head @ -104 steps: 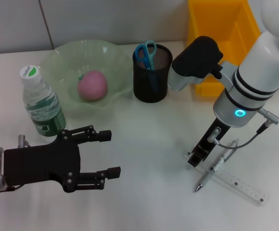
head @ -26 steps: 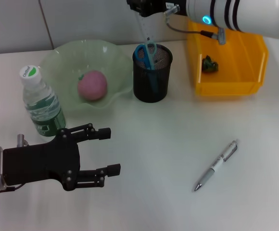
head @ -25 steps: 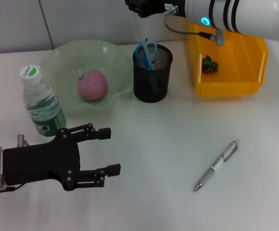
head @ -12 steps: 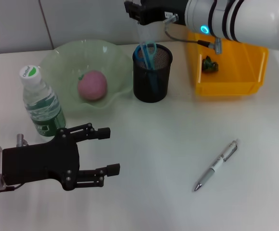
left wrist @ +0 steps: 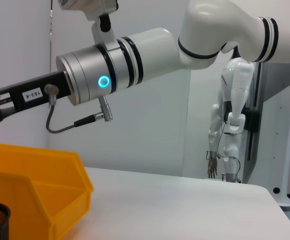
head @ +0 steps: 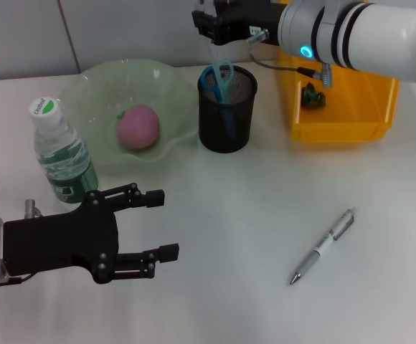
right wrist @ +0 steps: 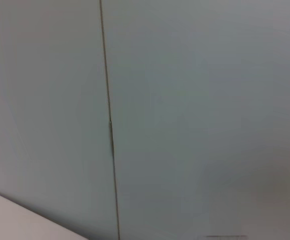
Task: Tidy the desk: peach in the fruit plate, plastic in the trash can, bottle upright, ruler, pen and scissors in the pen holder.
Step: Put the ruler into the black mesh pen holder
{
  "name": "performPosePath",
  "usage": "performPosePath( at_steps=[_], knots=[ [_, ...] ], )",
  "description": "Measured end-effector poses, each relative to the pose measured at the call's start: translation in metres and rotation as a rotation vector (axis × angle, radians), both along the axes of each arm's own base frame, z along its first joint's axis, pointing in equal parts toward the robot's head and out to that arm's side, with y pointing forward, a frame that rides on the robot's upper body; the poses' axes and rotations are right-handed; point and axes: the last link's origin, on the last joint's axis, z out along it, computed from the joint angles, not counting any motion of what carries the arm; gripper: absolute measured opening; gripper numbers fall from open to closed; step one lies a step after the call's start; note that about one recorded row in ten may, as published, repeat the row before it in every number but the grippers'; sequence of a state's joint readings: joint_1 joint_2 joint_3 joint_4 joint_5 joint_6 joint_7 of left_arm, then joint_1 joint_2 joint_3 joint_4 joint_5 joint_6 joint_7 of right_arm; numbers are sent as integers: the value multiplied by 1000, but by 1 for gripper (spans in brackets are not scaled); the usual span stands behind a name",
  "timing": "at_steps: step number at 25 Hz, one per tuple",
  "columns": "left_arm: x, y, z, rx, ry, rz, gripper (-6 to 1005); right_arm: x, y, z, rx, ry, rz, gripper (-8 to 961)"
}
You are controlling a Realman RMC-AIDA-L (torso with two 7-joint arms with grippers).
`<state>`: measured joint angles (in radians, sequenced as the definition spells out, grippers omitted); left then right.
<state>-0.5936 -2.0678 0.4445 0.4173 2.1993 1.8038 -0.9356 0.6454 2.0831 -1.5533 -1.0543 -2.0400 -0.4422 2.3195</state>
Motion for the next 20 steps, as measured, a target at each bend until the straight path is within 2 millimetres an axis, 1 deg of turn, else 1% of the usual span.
performPosePath(
  at_steps=[8,18,20],
  knots=[
    [0,0,0,2,-2,1,814,1,-1,-2,-10,-5,-1,380],
    [0,0,1,7,-3,3,814,7,-4,-4,-28,-19,-10,381],
    [-1,1,2,8,-2,3,814,9,-4,-3,-30,-21,-13,429]
  ],
)
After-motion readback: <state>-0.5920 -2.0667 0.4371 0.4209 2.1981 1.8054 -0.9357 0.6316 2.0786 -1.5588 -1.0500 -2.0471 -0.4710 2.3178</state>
